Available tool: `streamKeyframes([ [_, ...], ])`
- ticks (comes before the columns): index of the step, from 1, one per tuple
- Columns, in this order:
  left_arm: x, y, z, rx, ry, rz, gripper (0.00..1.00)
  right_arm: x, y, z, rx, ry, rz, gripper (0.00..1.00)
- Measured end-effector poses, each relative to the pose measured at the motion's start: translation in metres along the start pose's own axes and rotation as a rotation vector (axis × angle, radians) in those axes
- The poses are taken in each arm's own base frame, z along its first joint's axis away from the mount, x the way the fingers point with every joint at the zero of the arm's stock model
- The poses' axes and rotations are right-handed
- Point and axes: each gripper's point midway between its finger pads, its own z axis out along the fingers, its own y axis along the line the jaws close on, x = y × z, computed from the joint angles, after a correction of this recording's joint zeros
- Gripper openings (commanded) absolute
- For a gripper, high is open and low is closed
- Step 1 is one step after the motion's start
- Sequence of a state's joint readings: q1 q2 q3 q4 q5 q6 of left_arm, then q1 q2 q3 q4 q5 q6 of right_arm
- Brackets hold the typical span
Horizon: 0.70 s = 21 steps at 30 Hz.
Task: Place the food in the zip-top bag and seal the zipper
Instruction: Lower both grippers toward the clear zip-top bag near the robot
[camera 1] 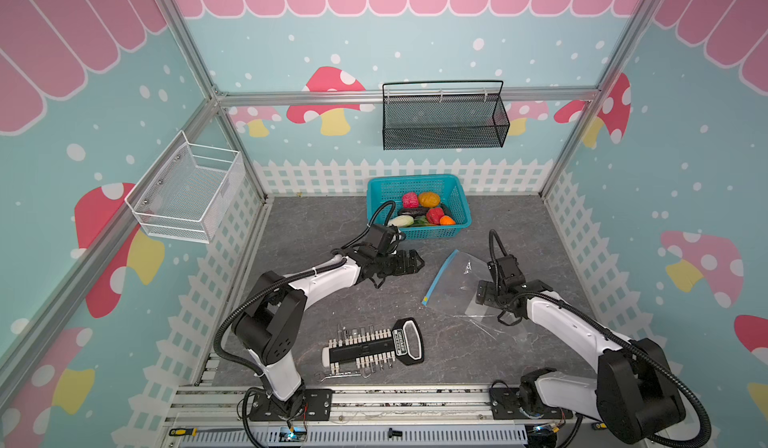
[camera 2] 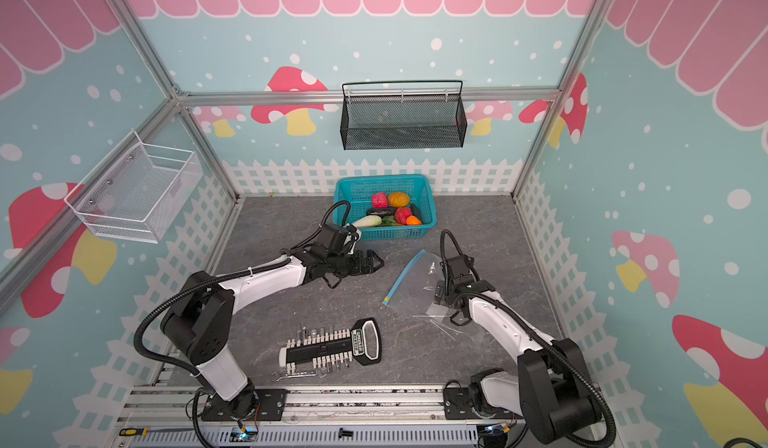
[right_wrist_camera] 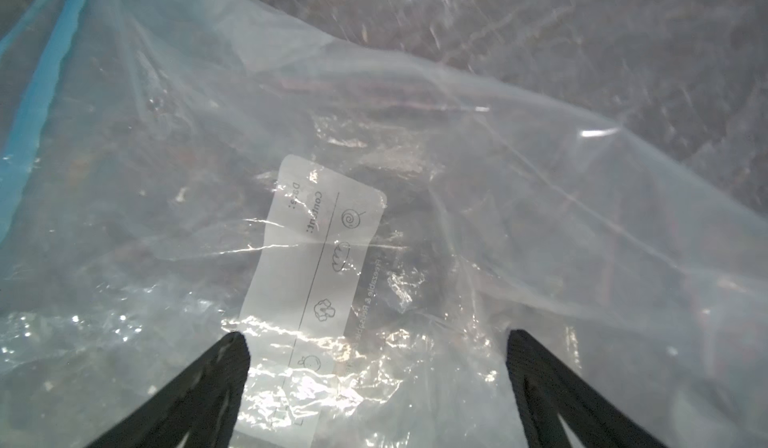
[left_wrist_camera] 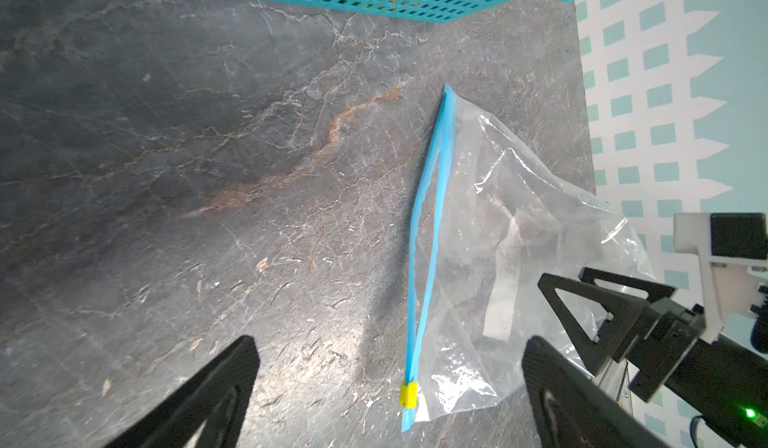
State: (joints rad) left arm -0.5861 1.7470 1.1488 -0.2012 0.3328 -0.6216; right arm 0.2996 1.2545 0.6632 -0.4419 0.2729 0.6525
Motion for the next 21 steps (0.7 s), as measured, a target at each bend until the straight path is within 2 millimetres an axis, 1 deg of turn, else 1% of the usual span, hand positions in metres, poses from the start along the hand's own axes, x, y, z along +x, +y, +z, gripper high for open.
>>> streamKeyframes([
  [3, -0.001, 0.000, 0.001, 0.000, 0.000, -0.001, 0.99, -0.016, 0.008, 0.005, -0.023, -0.058, -0.044, 0.99],
  [5, 0.000, 0.001, 0.002, -0.003, 0.004, -0.003, 0.99, -0.023, 0.007, 0.010, -0.018, -0.080, -0.067, 1.00],
  [10, 0.002, 0.002, 0.004, -0.003, 0.010, -0.006, 0.98, -0.037, -0.003, 0.020, 0.001, -0.111, -0.082, 1.00],
  [12, 0.005, 0.000, 0.006, 0.005, 0.026, -0.005, 0.94, -0.045, -0.009, 0.023, 0.006, -0.127, -0.067, 1.00],
  [14, 0.010, -0.006, 0.013, 0.019, 0.064, 0.005, 0.91, -0.053, -0.017, 0.027, 0.012, -0.139, -0.049, 0.99],
  [16, 0.017, -0.016, 0.023, 0.035, 0.105, 0.031, 0.91, -0.059, -0.021, 0.031, 0.016, -0.140, -0.038, 0.99],
  [18, 0.026, -0.026, 0.030, 0.050, 0.143, 0.052, 0.90, -0.064, -0.017, 0.030, -0.007, -0.141, -0.038, 0.98],
  [21, 0.041, -0.033, 0.034, 0.062, 0.194, 0.075, 0.89, -0.066, -0.008, 0.021, -0.055, -0.137, -0.032, 0.98],
])
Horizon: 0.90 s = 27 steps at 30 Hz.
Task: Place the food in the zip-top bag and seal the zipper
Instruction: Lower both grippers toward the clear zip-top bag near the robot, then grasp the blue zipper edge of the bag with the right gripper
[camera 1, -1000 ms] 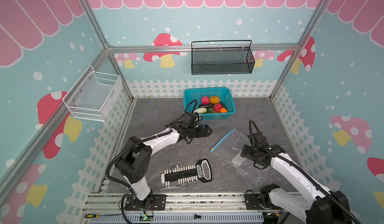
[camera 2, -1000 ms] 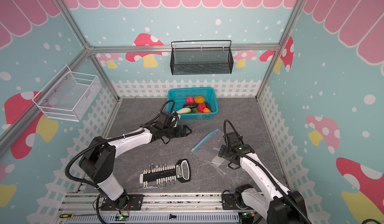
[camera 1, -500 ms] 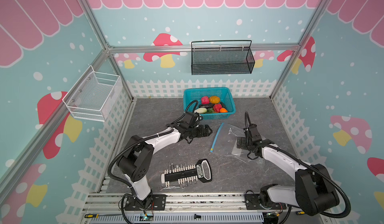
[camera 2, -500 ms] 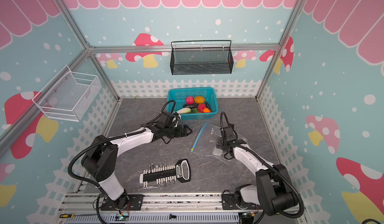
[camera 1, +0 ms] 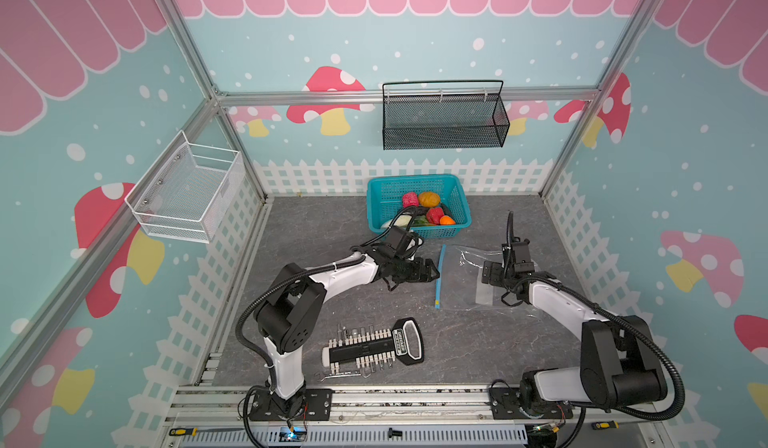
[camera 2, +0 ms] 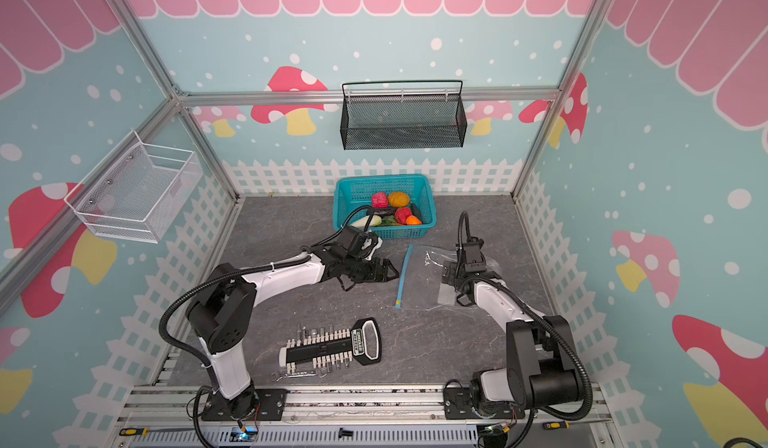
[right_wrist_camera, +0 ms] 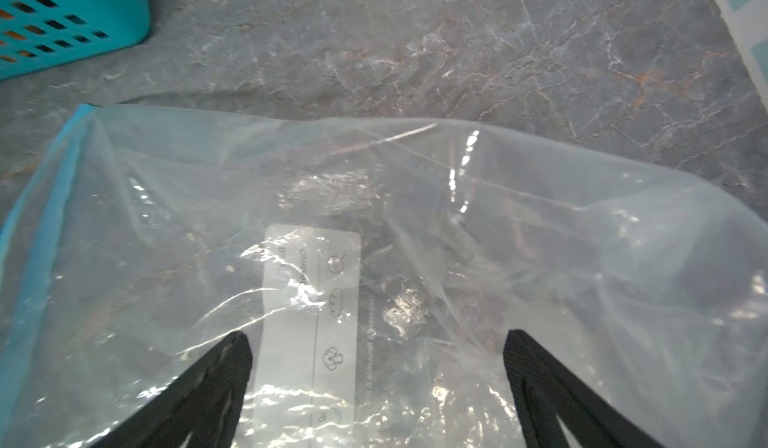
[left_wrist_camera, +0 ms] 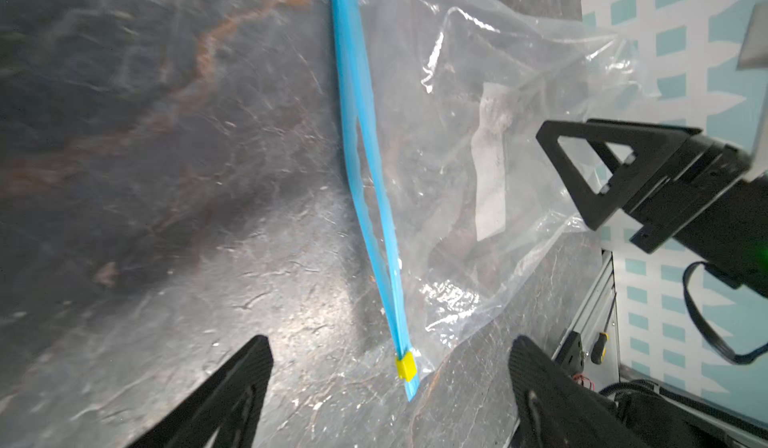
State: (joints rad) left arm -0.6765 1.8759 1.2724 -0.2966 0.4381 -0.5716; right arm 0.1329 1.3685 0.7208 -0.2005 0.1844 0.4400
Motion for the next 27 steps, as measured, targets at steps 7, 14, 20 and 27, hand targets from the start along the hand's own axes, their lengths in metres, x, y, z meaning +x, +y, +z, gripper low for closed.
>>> streamKeyframes([
  [7, 0.013, 0.026, -0.022, -0.037, -0.010, -0.055, 0.88, 0.020, 0.046, -0.039, -0.058, 0.056, -0.021, 0.88],
  [14, 0.022, 0.086, -0.059, -0.107, -0.084, -0.220, 0.87, 0.026, 0.110, -0.041, 0.018, 0.114, -0.091, 0.85],
  [20, 0.029, 0.097, -0.063, -0.129, -0.089, -0.261, 0.88, 0.034, 0.157, -0.021, 0.101, 0.141, -0.202, 0.58],
  [27, 0.028, 0.096, -0.066, -0.126, -0.097, -0.267, 0.88, 0.042, 0.174, 0.001, 0.183, 0.169, -0.257, 0.40],
])
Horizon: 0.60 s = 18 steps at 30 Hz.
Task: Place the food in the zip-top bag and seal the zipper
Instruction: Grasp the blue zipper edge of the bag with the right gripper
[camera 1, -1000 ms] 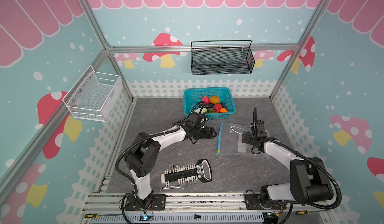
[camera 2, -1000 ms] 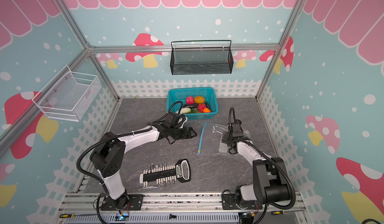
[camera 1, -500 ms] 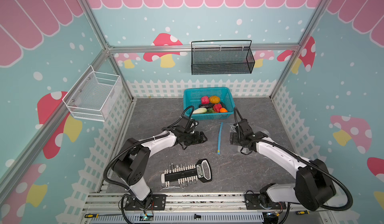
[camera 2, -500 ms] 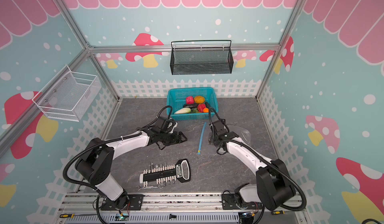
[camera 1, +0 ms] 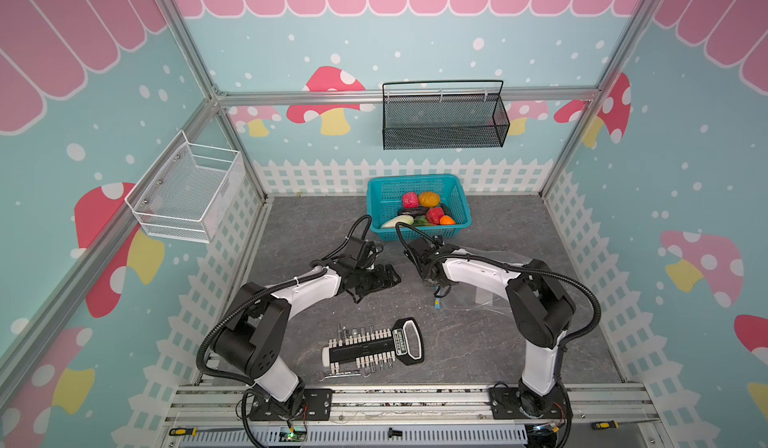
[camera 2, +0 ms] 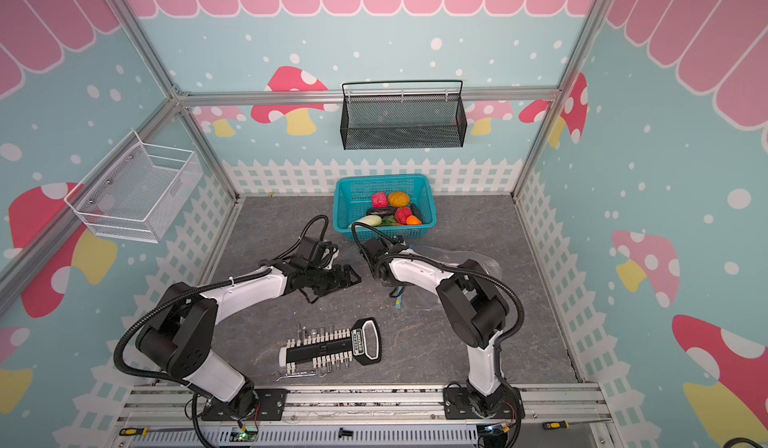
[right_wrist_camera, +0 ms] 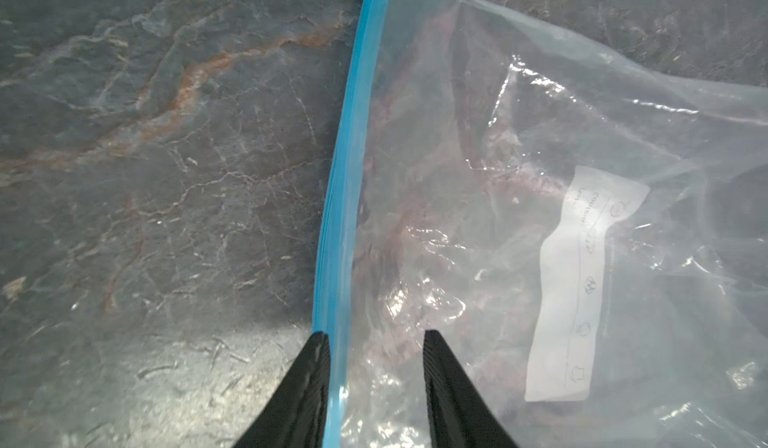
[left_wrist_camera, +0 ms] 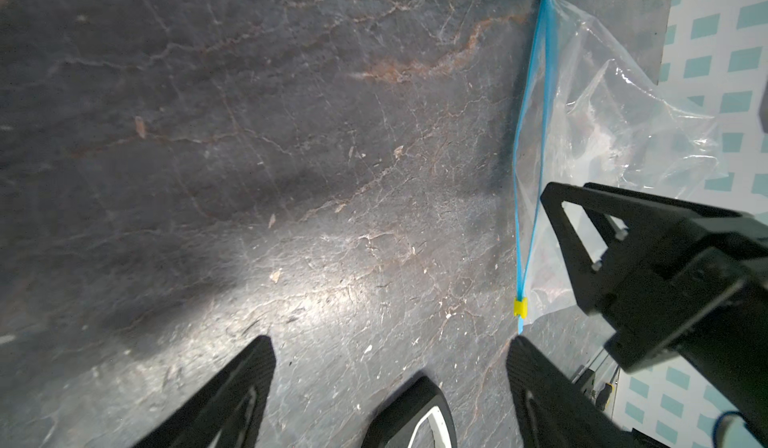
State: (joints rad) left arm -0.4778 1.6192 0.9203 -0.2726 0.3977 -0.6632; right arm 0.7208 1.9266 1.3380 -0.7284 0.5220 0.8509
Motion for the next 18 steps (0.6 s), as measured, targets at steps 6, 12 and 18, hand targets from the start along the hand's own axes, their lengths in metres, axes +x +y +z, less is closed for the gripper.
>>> streamKeyframes([
  [6, 0.002, 0.006, 0.000, -0.010, 0.004, -0.011, 0.90, 0.001, 0.004, 0.008, 0.027, 0.022, -0.021, 0.52],
  [12, -0.001, 0.004, -0.004, -0.003, -0.009, -0.011, 0.90, -0.011, 0.013, 0.007, 0.021, 0.011, -0.017, 0.54],
  [18, -0.001, 0.004, -0.004, -0.005, -0.012, -0.011, 0.91, -0.008, 0.010, 0.013, 0.072, 0.016, -0.044, 0.41],
])
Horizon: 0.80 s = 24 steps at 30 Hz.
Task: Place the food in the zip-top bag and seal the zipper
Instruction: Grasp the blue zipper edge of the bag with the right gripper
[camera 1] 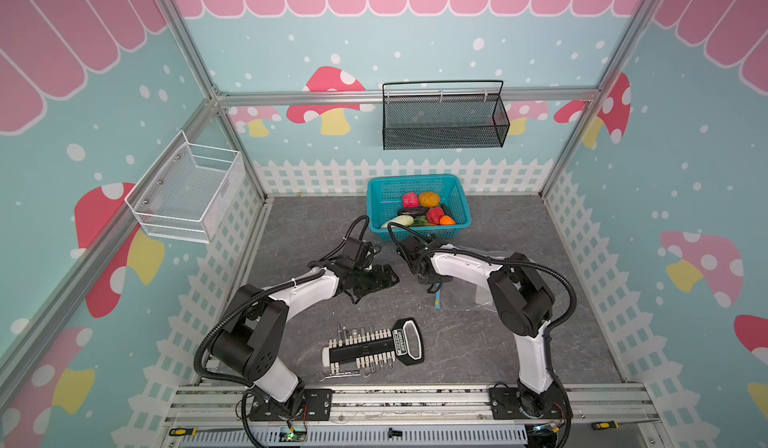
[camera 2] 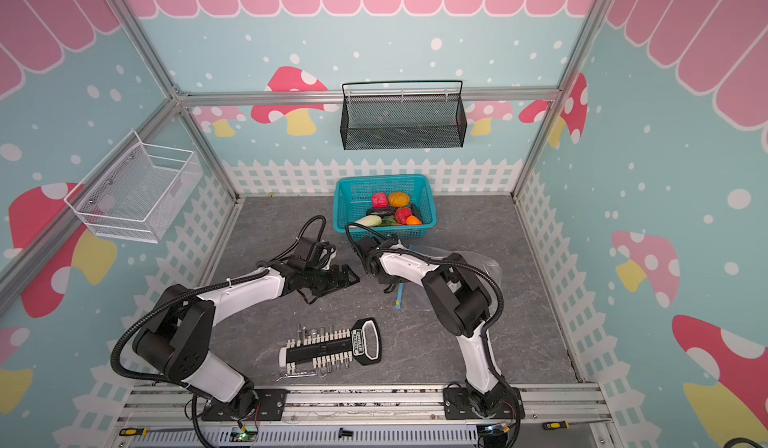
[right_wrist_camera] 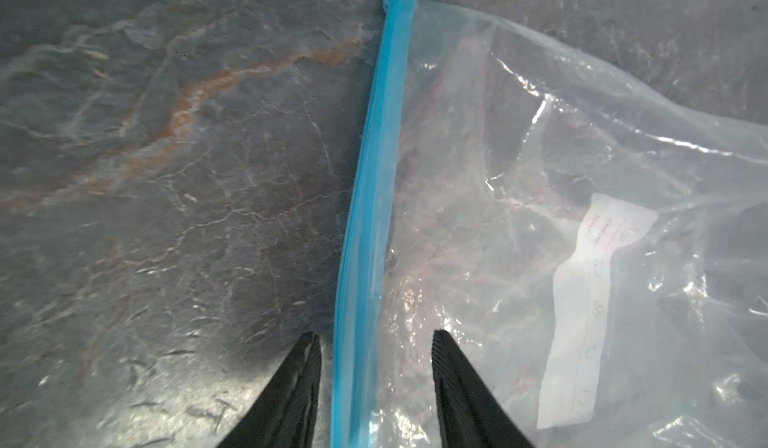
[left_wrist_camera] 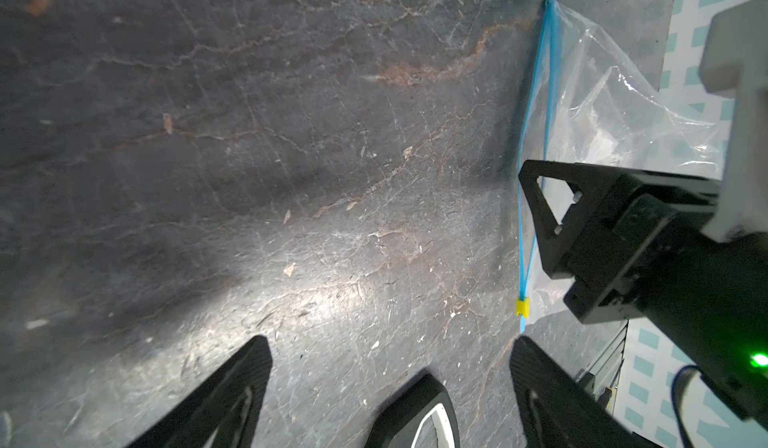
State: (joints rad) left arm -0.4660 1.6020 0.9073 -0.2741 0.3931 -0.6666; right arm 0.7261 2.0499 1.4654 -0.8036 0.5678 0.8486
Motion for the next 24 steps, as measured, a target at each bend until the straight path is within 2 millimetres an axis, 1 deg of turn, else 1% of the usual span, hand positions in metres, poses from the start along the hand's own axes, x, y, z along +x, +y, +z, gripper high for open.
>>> streamKeyframes([
  [10, 0.000, 0.000, 0.000, 0.000, 0.000, 0.000, 0.91, 0.003, -0.012, 0.003, 0.075, -0.007, -0.022, 0.29],
  [18, 0.001, 0.001, 0.001, -0.001, 0.001, -0.005, 0.91, 0.012, -0.010, 0.018, 0.112, 0.019, -0.052, 0.27],
  [21, 0.004, 0.004, 0.002, -0.005, 0.007, -0.012, 0.91, 0.012, -0.012, 0.019, 0.126, 0.015, -0.053, 0.18],
  [24, 0.005, 0.005, 0.002, -0.007, 0.010, -0.016, 0.92, 0.013, -0.013, 0.019, 0.131, 0.016, -0.050, 0.06],
])
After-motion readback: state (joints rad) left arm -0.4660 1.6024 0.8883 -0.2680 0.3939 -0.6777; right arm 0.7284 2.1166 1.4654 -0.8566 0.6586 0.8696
